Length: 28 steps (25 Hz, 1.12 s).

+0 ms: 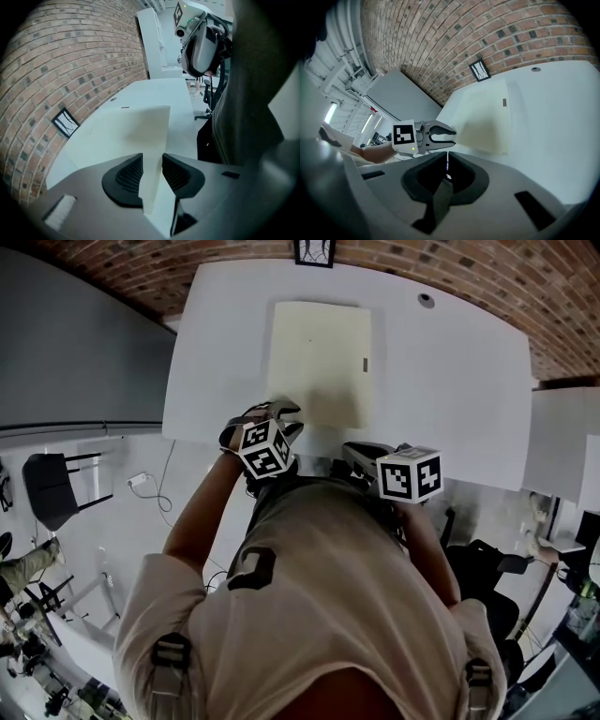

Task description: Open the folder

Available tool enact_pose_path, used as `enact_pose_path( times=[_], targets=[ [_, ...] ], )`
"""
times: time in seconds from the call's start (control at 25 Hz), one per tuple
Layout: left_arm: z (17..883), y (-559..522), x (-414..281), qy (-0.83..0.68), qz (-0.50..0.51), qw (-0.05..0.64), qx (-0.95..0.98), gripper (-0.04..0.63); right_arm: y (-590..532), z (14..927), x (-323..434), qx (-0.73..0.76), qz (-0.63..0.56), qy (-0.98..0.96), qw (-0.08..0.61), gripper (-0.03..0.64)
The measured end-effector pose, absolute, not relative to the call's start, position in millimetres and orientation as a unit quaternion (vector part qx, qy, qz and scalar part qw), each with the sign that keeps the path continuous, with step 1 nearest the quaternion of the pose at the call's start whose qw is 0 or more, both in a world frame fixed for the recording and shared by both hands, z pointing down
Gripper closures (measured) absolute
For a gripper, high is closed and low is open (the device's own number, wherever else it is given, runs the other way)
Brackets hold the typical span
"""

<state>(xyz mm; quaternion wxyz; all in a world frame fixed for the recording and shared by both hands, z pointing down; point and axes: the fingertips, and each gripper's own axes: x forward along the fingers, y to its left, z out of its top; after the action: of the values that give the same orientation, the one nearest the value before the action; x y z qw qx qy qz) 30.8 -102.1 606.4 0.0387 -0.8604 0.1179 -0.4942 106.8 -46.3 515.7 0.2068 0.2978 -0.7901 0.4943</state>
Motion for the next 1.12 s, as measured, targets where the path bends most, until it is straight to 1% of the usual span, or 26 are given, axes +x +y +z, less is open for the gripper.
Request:
enact_pose_path(
  times=[0.36,0.64,0.84,1.12],
  targets=[
    [606.2,-100.4,28.4,0.125,-0.47,0.027,-0.873,0.477,-49.6,517.5,101.0,0.297,0.493,-0.79,0.212,0.611],
    [600.4,-100.6,28.6,0.14,-0.44,0.005,-0.887,0.48,-53.1,515.7,103.3,0.304,0.492,-0.788,0.211,0.611],
    [592.9,-104.5,26.3,0.157,-0.408,-0.023,-0.899,0.485,-52.0,517.5,103.9,0.304,0.495,-0.786,0.21,0.611],
    [592.4,-102.6,26.6,0.153,-0.408,-0.019,-0.9,0.485,-50.0,517.6,100.7,0.301,0.496,-0.787,0.211,0.611]
  ],
)
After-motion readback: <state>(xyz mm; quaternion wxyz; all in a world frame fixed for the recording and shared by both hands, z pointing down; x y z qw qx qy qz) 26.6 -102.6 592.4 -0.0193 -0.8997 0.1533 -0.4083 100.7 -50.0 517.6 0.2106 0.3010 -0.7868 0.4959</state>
